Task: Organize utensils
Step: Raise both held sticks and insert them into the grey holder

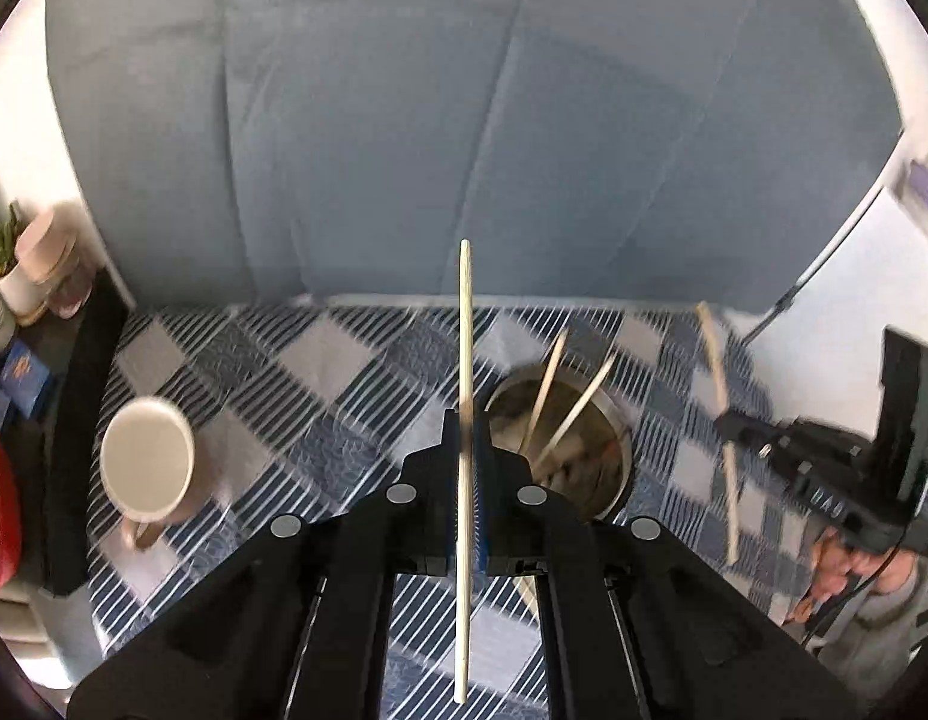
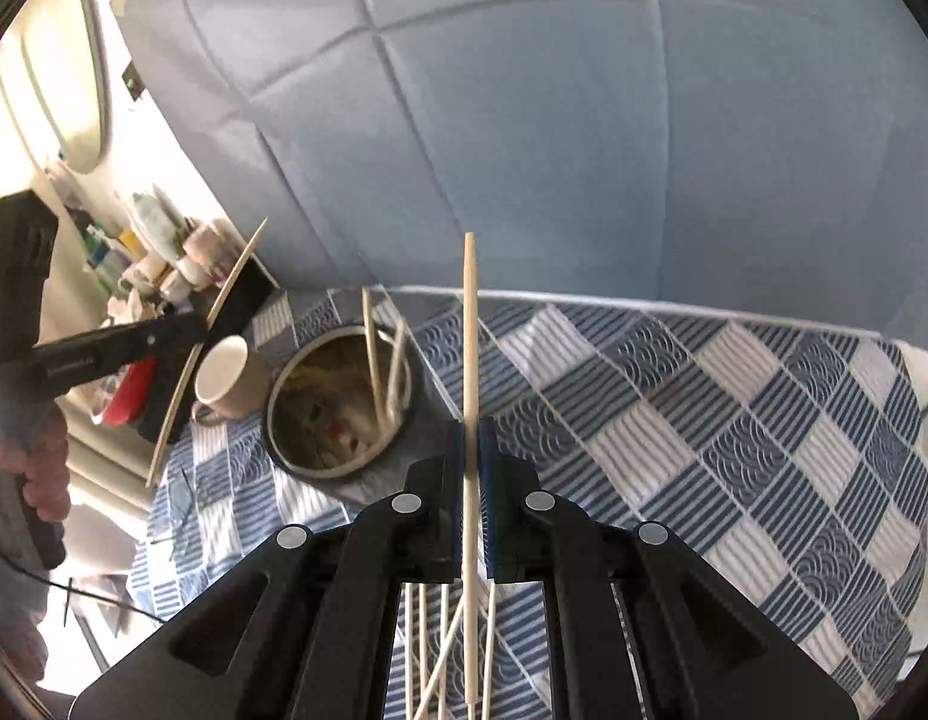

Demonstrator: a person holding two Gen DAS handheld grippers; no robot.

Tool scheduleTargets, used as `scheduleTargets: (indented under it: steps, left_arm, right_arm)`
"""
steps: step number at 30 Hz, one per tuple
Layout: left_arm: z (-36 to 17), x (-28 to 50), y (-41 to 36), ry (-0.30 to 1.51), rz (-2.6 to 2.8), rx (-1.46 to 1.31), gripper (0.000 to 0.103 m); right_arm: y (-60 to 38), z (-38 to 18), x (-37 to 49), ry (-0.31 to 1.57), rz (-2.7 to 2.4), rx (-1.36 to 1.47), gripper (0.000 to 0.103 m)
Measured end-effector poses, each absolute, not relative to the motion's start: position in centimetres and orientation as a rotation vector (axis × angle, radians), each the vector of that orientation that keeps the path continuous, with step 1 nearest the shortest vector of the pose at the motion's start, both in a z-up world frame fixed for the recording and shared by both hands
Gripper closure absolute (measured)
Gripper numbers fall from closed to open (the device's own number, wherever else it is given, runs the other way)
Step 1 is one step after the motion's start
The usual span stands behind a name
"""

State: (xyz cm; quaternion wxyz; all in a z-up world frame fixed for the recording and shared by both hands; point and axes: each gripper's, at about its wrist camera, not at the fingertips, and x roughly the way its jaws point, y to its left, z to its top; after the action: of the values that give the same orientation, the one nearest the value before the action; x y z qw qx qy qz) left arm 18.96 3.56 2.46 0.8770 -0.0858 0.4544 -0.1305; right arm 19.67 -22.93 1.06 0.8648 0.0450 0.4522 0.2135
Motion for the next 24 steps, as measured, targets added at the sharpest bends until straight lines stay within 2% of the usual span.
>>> scheduleTargets:
  steps: [12, 24]
  left_arm:
    - [4.5, 22.0, 1.8, 0.747, -0.41, -0.274, 0.099]
    - [1.9, 22.8, 0.8, 0.587, -0.462, -0.301, 0.099]
  right_arm:
    - [-20.4, 4.6, 23.1, 0.835, 0.562, 0.16, 0.098]
    - [-17.9, 4.0, 25.8, 0.717, 0.624, 0.284, 0.098]
